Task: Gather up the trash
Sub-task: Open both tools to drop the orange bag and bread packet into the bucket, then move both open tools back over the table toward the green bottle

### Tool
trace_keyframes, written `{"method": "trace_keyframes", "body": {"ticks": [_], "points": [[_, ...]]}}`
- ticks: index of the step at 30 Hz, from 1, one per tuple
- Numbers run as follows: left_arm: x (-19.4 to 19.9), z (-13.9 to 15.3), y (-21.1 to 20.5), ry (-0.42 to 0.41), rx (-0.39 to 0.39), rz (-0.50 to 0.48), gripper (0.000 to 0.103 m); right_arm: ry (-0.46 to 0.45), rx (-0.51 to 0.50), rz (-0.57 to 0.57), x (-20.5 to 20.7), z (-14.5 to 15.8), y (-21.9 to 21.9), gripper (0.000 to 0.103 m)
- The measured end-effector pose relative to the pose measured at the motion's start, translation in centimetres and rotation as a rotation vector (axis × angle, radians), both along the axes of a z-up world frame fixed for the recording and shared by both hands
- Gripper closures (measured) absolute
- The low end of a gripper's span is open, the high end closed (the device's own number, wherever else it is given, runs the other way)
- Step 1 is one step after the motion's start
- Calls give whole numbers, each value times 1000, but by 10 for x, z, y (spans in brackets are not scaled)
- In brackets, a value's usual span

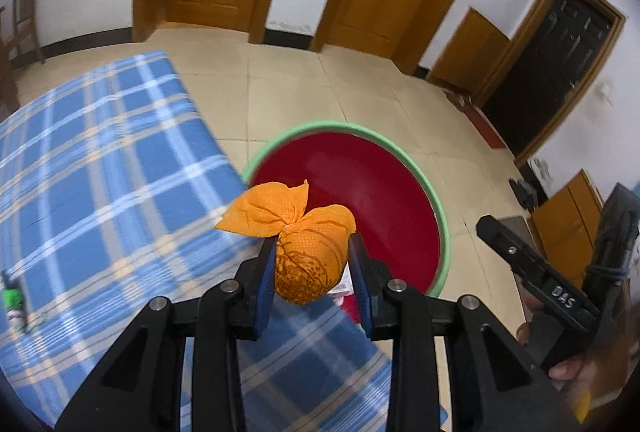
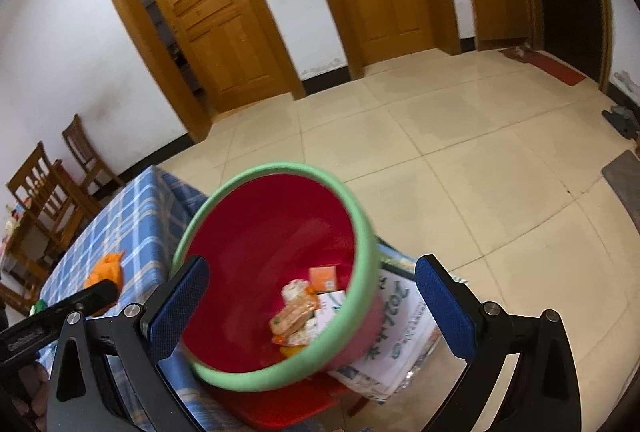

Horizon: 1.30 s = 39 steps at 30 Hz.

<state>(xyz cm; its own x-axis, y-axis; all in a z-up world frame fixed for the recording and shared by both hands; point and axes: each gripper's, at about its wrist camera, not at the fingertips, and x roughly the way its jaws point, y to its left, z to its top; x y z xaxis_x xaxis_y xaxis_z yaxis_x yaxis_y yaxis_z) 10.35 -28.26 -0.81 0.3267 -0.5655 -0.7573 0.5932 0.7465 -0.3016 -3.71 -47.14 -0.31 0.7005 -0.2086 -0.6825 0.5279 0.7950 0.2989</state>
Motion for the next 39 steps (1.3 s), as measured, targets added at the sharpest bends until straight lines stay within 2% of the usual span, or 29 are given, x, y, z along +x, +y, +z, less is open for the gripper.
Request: {"method": "trace_keyframes", "body": {"ticks": [4,7,10,16,28,39], "points": [[1,-7,-26,9,20,-40,69,2,8,-29,-7,-4,-12,1],[4,-13,-37,19,26,-45,59,12,24,-38,-7,-11,-19,1],[5,-16,-42,37,19,-44,53,18,40,-41,-8,-16,-23,1],[6,-16,-37,47,16,-25,53,16,50,-36,-8,-18,-24,1],[2,12,48,9,-22,154,53,-10,37,46,-4,-4,9,1],[-2,8,156,24,-26,411,53,-2,21,178,13,9,63,1]]}}
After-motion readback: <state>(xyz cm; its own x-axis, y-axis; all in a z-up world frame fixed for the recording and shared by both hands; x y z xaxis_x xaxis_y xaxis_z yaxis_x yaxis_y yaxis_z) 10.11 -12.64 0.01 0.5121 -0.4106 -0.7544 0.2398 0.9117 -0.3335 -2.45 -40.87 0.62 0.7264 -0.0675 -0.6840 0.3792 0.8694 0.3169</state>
